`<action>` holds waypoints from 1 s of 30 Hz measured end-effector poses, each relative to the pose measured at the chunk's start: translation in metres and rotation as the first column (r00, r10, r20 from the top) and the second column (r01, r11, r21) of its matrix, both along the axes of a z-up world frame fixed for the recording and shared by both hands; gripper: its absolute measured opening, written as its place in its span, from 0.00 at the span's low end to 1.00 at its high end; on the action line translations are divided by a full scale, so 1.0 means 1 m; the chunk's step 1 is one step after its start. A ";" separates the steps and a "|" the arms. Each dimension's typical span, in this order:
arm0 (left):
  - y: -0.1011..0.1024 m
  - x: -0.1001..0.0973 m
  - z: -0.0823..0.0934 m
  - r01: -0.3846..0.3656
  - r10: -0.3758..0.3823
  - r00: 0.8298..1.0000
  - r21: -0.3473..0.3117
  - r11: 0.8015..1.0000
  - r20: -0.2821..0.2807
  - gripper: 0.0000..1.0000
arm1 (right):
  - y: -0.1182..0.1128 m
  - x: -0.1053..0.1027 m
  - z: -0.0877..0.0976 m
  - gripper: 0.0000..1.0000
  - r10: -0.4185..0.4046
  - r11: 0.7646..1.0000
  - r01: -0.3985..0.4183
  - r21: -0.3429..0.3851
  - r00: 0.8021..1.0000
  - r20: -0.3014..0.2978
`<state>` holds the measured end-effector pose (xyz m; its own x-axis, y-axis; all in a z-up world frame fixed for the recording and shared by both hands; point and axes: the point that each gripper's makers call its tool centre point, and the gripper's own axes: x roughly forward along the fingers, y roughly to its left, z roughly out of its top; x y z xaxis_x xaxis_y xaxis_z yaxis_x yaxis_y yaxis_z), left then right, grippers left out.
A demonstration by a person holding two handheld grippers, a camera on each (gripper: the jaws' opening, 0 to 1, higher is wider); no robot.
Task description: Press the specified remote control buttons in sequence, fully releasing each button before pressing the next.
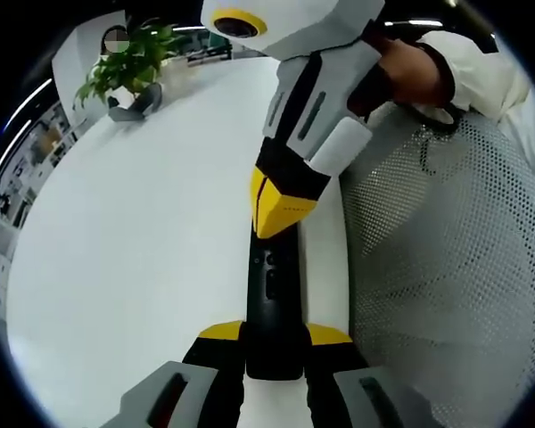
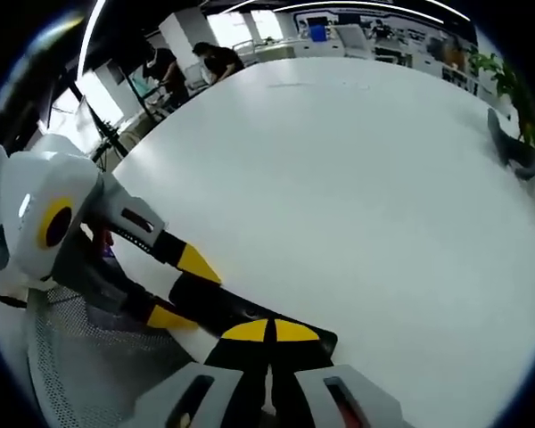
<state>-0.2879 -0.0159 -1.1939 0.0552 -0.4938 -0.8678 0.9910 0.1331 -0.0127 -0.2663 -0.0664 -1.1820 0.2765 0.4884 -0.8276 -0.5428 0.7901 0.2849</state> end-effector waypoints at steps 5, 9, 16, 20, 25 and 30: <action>0.000 0.000 0.000 -0.002 0.002 1.000 -0.004 1.000 0.000 0.24 | 0.004 -0.004 0.003 0.00 0.012 1.000 -0.012 0.020 1.000 -0.013; 0.000 0.000 0.000 0.003 -0.003 1.000 0.004 1.000 0.004 0.24 | 0.009 -0.008 0.005 0.00 0.035 0.999 -0.034 0.041 0.999 -0.026; 0.000 0.000 0.000 0.003 -0.003 1.000 0.001 1.000 0.002 0.24 | 0.006 -0.010 0.001 0.00 0.026 0.999 -0.025 0.024 0.999 -0.041; 0.000 0.000 0.000 0.001 -0.001 1.000 -0.002 1.000 0.003 0.24 | 0.007 -0.011 0.001 0.00 0.037 0.999 -0.036 0.013 0.999 -0.029; 0.000 0.000 0.000 0.008 -0.008 1.000 0.007 1.000 0.007 0.24 | 0.008 -0.012 0.000 0.00 0.075 0.997 -0.075 -0.024 0.997 0.002; 0.000 0.000 0.000 0.006 -0.006 1.000 0.003 1.000 0.006 0.24 | 0.008 -0.012 -0.001 0.00 0.104 0.993 -0.102 -0.065 0.994 0.025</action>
